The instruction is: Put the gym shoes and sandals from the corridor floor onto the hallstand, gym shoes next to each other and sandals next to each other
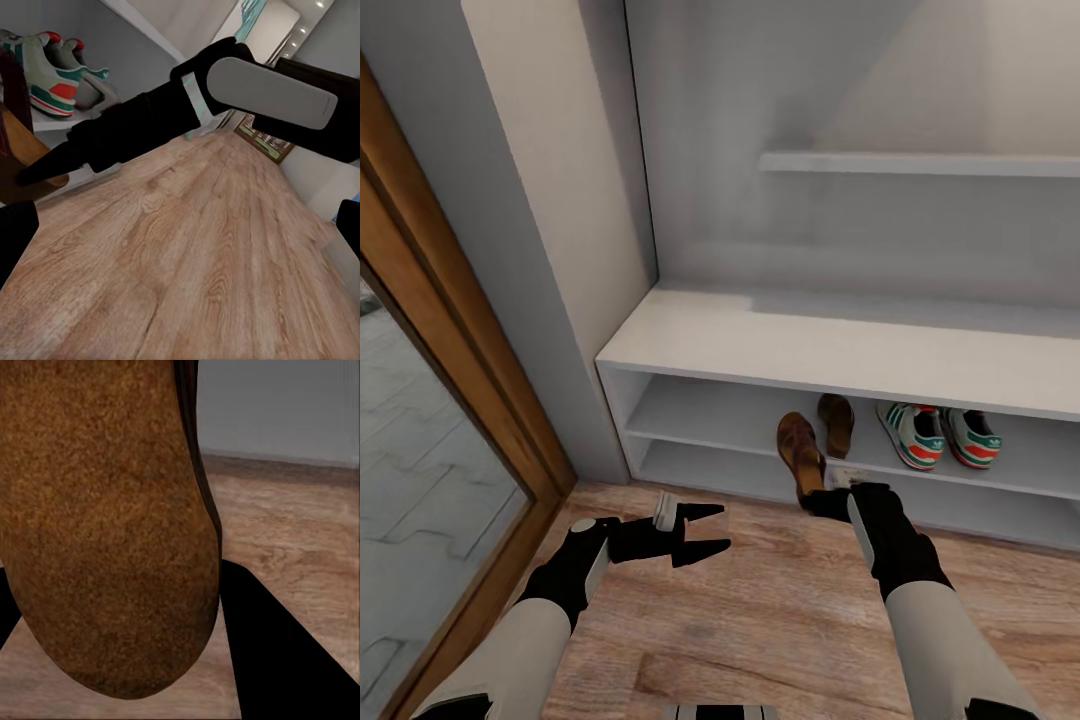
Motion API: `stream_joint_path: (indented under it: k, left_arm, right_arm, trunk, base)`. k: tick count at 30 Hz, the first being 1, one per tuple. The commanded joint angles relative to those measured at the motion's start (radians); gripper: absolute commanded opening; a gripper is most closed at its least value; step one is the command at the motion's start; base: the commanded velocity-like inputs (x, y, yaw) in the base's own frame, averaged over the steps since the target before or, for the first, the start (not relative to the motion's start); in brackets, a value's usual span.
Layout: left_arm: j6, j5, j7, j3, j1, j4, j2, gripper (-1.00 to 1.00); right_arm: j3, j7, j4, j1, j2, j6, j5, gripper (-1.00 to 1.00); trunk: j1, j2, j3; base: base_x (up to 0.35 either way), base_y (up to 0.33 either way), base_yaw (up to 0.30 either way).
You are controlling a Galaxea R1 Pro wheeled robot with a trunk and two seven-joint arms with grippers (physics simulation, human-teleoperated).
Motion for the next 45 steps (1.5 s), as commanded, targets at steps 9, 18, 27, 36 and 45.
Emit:
stream_joint_path:
  k: [9,18,27,36,45]
  left_arm:
    - [0.003,-0.009,-0.006,0.008,-0.001,-0.001,-0.002,1.00]
    - [0.003,-0.009,-0.006,0.008,-0.001,-0.001,-0.002,1.00]
    - [0.003,-0.008,-0.006,0.008,-0.001,-0.001,-0.002,1.00]
    - [0.003,-0.009,-0.006,0.008,-0.001,-0.001,-0.002,1.00]
    - [0.003,-0.009,-0.006,0.008,-0.001,-0.001,-0.002,1.00]
  right_arm:
    - [-0.018,-0.049,0.000,-0.001,0.001,0.004,-0.002,-1.00]
    - [-0.018,-0.049,0.000,-0.001,0.001,0.004,-0.002,-1.00]
    - [-0.019,-0.049,0.000,-0.001,0.001,0.004,-0.002,-1.00]
    - [-0.019,-0.049,0.000,-0.001,0.001,0.004,-0.002,-1.00]
    - [-0.019,-0.049,0.000,-0.001,0.001,0.004,-0.002,-1.00]
  trunk:
    - [0.000,0.000,-0.001]
    - [0.000,0.000,-0.001]
    - [0.000,0.000,-0.001]
    - [0.000,0.000,-0.001]
    - [0.002,-0.001,-0.016]
  base:
    - [0.001,0.000,0.000]
    - [0.243,0.058,0.000]
    - [0.186,0.010,0.000]
    - [0.067,0.000,0.000]
    - [0.001,0.000,0.000]
